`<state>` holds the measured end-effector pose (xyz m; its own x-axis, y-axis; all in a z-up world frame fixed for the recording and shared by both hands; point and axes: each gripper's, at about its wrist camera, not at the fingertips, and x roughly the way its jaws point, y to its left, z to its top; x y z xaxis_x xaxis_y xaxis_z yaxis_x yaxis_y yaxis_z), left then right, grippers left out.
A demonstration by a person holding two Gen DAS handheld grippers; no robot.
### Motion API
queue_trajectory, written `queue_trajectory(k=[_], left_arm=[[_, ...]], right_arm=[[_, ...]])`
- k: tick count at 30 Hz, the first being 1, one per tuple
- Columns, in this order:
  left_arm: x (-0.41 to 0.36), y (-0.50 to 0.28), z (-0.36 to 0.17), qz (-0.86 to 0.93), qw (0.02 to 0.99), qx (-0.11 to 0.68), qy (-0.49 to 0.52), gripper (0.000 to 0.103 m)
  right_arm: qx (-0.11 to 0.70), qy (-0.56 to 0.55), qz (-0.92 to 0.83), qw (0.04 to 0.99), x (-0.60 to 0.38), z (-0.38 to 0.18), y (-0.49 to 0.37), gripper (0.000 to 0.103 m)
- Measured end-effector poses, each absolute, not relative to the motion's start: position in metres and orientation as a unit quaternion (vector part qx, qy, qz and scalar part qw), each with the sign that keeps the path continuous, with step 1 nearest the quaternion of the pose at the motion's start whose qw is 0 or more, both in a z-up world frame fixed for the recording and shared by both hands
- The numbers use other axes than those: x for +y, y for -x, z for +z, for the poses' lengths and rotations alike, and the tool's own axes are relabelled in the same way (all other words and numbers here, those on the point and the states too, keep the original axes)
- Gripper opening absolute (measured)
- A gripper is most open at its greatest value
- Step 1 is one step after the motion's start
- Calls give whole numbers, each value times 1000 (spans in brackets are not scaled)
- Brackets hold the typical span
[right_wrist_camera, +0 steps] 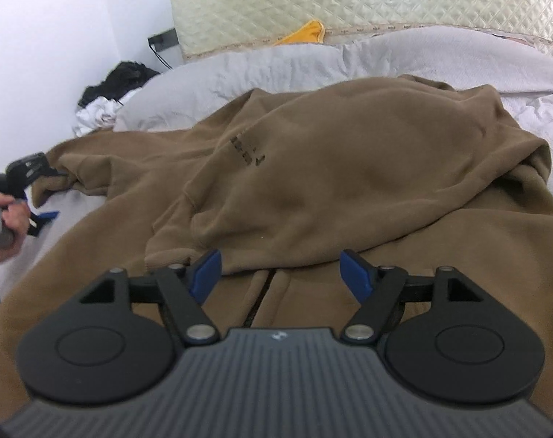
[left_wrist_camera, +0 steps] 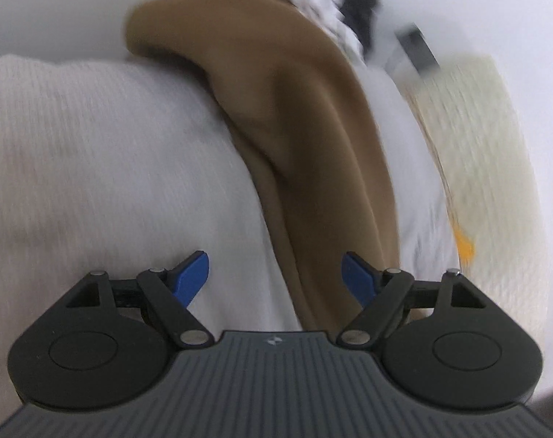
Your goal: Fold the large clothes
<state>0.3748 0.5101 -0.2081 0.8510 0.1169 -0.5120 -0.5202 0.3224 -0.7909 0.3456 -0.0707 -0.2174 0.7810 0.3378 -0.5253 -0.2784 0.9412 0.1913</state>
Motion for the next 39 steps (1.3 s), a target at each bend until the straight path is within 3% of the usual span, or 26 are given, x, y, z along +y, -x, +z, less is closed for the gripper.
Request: queue_trajectory(k=[9, 14, 16, 18, 21, 31, 39], left_arm=[[587, -366, -213, 273, 754, 115, 586, 83], [607, -387, -205, 324, 768, 122, 539, 81], [611, -402, -202, 324, 781, 130, 518, 68], [612, -424, -194, 321, 797, 148, 490, 36], [601, -447, -167, 340, 822, 188, 416, 20], [543, -437, -28, 355, 861, 212, 297, 14], [421, -431, 89, 312, 912, 190, 189, 14]], right_arm=[[322, -86, 131, 934, -72, -235, -379, 73], [334, -100, 122, 929, -75, -245, -384, 73], [331, -88, 121, 932, -72, -245, -383, 73], [328, -74, 121, 934, -68, -244, -383, 74], [326, -66, 123, 935, -64, -242, -383, 74], [318, -82, 130, 936, -72, -220, -366, 74], [288, -96, 134, 943, -97, -188, -343, 74]])
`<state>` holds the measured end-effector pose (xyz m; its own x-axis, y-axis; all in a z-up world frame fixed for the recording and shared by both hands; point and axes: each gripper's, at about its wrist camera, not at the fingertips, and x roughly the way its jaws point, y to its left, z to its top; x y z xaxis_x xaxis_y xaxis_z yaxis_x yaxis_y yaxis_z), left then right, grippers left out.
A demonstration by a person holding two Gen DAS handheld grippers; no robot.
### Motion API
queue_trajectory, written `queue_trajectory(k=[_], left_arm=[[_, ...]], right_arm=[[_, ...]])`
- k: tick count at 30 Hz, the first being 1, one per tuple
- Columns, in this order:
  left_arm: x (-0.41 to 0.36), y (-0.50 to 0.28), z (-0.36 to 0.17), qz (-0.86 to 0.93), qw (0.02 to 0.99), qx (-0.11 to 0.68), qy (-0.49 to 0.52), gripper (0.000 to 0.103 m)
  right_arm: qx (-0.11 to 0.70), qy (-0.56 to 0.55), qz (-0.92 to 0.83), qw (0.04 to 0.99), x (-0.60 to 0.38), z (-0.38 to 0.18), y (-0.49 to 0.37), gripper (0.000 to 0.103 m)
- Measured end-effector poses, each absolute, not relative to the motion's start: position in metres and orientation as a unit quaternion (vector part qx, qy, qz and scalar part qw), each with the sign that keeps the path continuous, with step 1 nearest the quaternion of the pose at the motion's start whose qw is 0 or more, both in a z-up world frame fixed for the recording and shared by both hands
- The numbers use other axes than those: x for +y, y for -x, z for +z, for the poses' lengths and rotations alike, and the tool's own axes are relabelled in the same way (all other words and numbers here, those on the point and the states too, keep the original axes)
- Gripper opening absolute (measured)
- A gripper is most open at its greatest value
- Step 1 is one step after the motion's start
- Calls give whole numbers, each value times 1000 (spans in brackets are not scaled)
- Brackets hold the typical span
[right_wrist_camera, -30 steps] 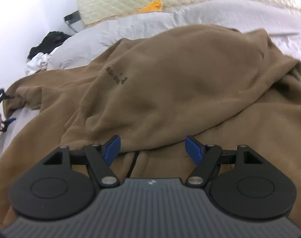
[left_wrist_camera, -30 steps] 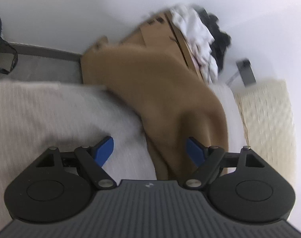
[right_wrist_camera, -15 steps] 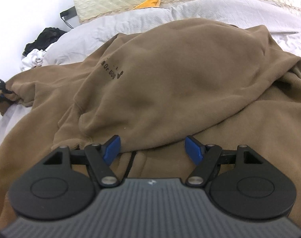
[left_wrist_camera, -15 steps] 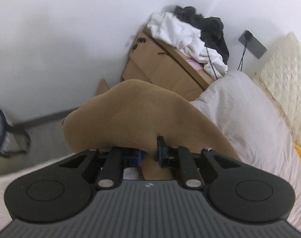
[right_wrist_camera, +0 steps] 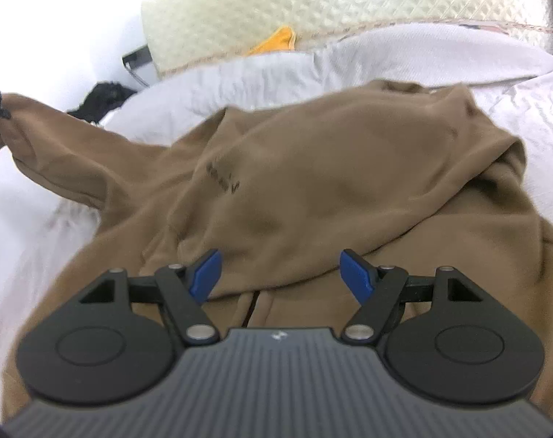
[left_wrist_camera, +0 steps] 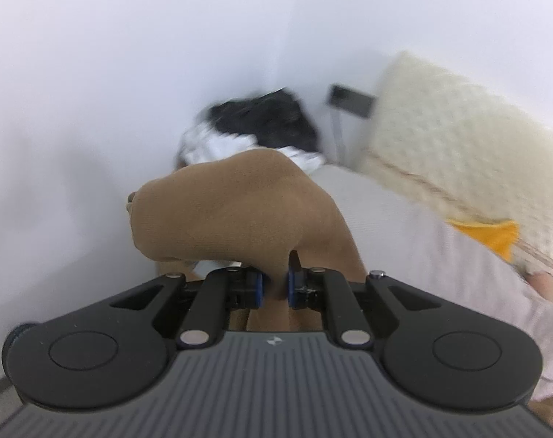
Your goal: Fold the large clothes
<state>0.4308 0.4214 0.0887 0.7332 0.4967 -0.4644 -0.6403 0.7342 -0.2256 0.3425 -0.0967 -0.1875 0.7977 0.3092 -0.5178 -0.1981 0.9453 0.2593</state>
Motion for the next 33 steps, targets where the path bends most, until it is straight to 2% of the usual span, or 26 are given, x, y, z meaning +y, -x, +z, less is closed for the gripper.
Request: queue_trajectory(k=[8, 15, 22, 28, 33], left_arm=[[259, -428, 158, 259, 933, 208, 139, 13], [119, -438, 156, 223, 944, 216, 110, 13], [-14, -453, 113, 173, 954, 236, 66, 13], [-107, -472, 40, 91, 949, 297, 47, 14], [-153, -493, -30, 68, 936, 343, 40, 14]], right_arm=[[268, -110, 106, 951, -141, -156, -331, 74], [270, -138, 123, 945, -182, -161, -320, 74], [278, -159, 111, 941, -211, -173, -319, 74], [253, -149, 85, 952, -236, -167, -310, 73], [284, -184, 67, 939, -267, -183, -321, 74]])
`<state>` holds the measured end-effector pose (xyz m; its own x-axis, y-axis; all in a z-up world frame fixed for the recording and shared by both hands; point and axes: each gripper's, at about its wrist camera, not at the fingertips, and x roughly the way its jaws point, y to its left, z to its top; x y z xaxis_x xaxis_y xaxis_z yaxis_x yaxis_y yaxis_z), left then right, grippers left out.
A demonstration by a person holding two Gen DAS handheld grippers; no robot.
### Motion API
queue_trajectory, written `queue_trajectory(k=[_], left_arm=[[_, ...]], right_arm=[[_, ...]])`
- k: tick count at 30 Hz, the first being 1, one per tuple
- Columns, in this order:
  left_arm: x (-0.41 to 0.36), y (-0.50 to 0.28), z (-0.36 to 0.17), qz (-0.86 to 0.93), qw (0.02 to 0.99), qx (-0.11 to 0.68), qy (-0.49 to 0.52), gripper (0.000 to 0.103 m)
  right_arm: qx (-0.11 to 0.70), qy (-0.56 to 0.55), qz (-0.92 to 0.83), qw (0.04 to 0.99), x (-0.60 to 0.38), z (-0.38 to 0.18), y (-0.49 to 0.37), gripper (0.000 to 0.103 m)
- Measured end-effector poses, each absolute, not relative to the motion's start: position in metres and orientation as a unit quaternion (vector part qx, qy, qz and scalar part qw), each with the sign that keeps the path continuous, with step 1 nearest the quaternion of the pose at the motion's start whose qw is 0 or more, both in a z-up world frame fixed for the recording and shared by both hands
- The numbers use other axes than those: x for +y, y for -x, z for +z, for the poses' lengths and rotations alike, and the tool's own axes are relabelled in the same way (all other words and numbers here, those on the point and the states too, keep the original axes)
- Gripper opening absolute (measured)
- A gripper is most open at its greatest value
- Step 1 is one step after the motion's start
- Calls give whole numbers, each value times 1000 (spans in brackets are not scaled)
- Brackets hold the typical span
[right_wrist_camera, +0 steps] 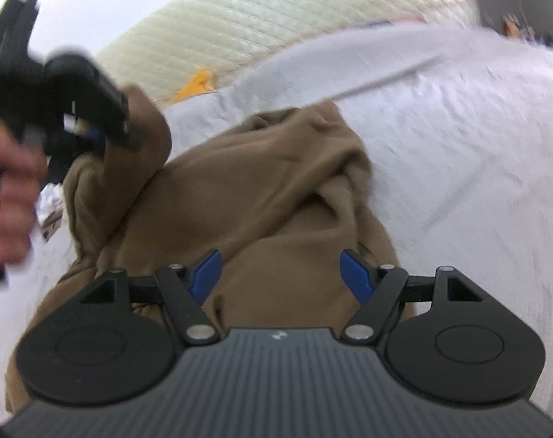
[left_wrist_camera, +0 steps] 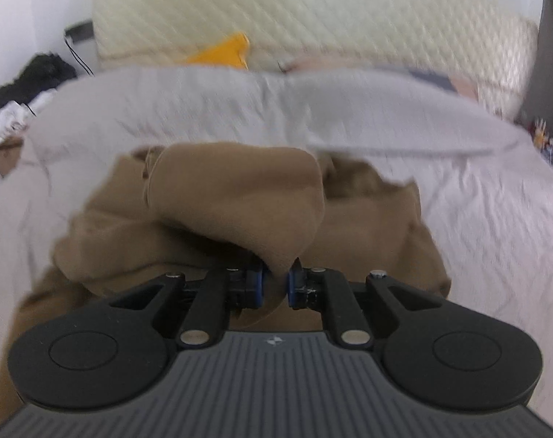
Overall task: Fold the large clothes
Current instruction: 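Fold the held edge over the hoodie with the left tool and open it, then move the open right tool down to the hoodie's ribbed sleeve cuff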
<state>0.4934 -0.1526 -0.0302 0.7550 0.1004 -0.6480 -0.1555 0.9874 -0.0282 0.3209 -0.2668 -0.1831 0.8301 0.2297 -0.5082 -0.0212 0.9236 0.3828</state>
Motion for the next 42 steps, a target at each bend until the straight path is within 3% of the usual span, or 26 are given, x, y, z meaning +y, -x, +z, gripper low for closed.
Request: queue_trajectory(k=[4, 7, 9, 11, 24, 31, 38, 42], left_arm=[[-160, -509, -58, 64, 933, 354, 36, 16], [-149, -514, -60, 47, 933, 353, 42, 33], [-143, -515, -58, 21, 932, 358, 50, 72], [-142, -509, -56, -10, 931, 362, 54, 85], [-63, -409, -69, -99, 942, 284, 148, 90], [9, -436, -91, -40, 944, 277, 175, 90], [40, -440, -72, -99, 965, 156, 184, 90], [37, -465, -77, -133, 963, 146, 185, 89]], right_arm=[[292, -208, 25, 933, -288, -197, -334, 76], [295, -235, 12, 926, -299, -201, -341, 76], [293, -230, 1, 928, -298, -201, -342, 76], [296, -225, -4, 928, -295, -203, -343, 76], [269, -207, 13, 941, -280, -180, -334, 75], [238, -200, 74, 948, -250, -173, -337, 75], [222, -189, 98, 951, -233, -180, -349, 75], [231, -175, 97, 952, -227, -190, -363, 75]])
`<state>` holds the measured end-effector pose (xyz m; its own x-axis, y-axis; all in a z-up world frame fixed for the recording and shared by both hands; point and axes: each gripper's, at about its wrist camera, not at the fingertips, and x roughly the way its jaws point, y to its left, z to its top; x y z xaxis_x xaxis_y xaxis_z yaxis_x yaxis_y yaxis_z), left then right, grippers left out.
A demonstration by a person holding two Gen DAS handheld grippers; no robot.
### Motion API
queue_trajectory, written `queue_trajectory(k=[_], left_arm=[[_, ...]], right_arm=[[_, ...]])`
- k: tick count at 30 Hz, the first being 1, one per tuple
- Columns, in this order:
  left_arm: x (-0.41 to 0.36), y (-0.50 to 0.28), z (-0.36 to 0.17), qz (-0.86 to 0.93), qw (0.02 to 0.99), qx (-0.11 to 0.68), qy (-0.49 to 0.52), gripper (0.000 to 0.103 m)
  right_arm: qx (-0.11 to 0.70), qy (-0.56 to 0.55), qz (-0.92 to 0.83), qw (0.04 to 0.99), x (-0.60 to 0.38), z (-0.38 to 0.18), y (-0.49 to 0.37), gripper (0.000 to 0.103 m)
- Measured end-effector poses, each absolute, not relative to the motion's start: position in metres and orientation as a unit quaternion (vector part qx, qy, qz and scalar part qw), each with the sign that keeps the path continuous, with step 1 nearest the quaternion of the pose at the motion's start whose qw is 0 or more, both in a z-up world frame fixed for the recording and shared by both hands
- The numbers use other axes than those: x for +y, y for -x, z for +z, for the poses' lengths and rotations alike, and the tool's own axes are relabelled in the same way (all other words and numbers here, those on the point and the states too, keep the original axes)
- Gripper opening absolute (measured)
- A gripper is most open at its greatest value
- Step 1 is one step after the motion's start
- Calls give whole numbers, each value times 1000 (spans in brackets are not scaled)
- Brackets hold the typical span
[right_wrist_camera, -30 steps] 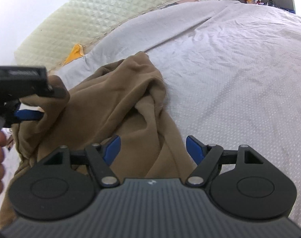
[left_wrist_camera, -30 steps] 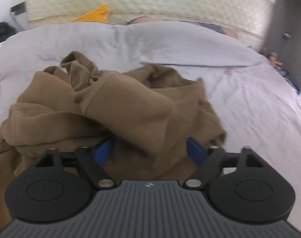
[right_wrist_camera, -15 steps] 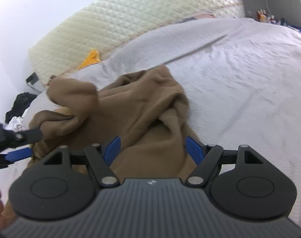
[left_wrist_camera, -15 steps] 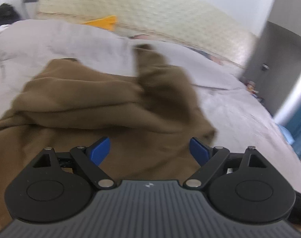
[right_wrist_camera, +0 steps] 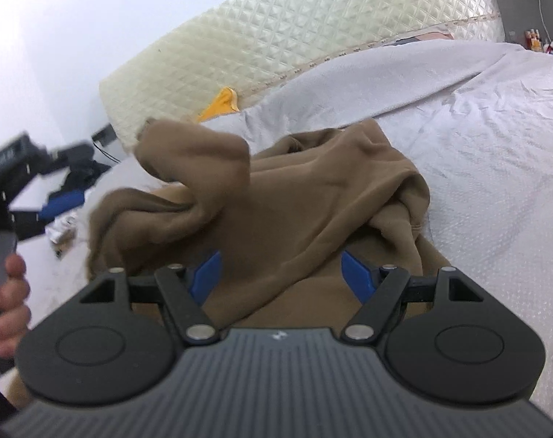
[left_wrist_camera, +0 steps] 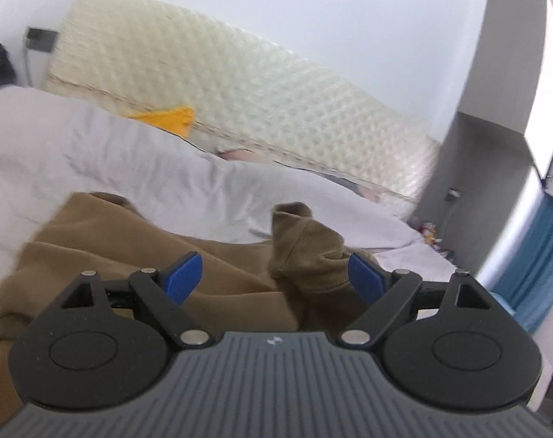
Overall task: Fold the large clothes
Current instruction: 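Move the open right tool down to the hoodie's ribbed sleeve cuff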
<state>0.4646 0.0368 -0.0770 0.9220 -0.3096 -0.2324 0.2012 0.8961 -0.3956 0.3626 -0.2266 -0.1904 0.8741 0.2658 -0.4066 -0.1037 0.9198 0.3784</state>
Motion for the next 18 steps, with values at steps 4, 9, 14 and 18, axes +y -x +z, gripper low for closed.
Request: queue_trajectory(k=[4, 9, 14, 18], left_arm=[[33, -493, -102, -163, 942, 203, 212, 84], [34, -511, -130, -174, 924, 258, 222, 68], [35, -516, -150, -185, 909, 280, 248, 64], [34, -510, -157, -186, 903, 292, 253, 64]], right_arm=[[248, -147, 84, 954, -225, -205, -378, 75], [261, -158, 63, 950, -231, -217, -392, 75], [262, -168, 25, 950, -245, -222, -397, 73], [257, -193, -6, 947, -263, -219, -393, 74]])
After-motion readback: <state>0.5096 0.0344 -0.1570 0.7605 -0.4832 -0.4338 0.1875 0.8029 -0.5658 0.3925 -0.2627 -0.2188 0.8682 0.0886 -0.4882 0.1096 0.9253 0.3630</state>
